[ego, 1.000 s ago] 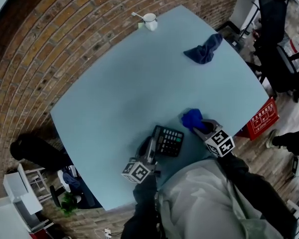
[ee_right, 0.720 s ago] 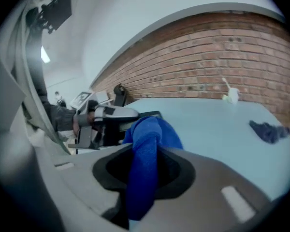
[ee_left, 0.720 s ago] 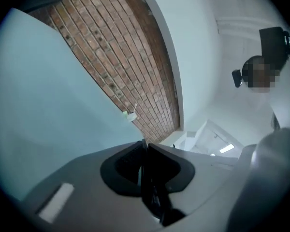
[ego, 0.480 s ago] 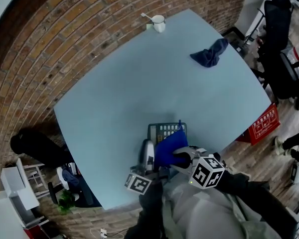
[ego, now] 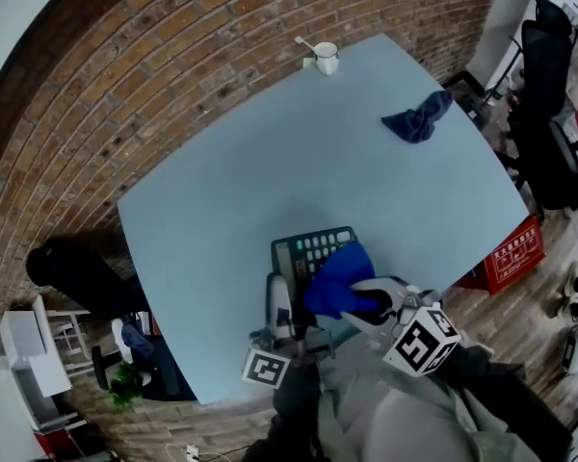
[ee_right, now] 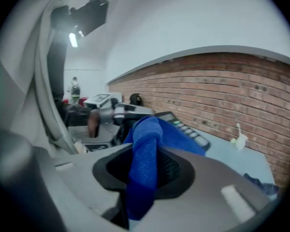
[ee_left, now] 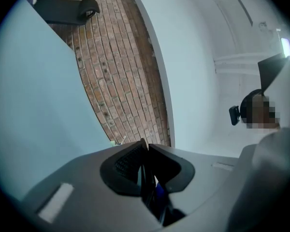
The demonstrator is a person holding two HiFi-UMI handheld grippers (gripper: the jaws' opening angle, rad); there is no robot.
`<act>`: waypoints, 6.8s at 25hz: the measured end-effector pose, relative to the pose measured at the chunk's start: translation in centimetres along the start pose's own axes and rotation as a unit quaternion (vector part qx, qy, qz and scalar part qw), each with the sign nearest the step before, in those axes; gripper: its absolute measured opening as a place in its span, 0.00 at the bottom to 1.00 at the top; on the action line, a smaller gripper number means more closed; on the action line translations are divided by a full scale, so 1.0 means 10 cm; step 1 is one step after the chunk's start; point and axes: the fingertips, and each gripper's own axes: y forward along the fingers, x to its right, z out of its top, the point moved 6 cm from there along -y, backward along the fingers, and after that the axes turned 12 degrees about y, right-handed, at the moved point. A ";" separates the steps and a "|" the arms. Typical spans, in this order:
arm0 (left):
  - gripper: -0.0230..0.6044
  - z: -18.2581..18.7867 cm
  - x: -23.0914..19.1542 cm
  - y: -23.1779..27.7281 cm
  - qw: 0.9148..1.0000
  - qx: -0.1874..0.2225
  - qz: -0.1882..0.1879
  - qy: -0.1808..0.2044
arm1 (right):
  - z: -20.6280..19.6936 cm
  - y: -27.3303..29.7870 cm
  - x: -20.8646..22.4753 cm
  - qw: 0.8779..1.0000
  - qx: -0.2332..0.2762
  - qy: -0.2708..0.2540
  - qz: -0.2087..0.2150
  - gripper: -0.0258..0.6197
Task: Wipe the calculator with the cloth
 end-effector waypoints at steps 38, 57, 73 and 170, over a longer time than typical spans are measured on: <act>0.10 0.34 0.35 -0.30 0.982 0.103 -0.099 -0.121 | 0.54 -0.58 0.57 0.949 0.294 0.076 -0.090 0.20; 0.10 0.47 0.20 -0.29 0.984 0.122 -0.069 -0.109 | 0.65 -0.63 0.40 0.951 0.298 0.067 -0.045 0.20; 0.10 0.17 0.13 -0.30 0.998 0.050 -0.011 0.034 | 0.34 0.03 -0.18 0.998 0.049 -0.026 0.039 0.20; 0.10 -0.14 0.48 -0.24 0.930 -0.103 -0.117 0.334 | 0.58 0.17 0.16 0.995 0.018 0.037 0.088 0.19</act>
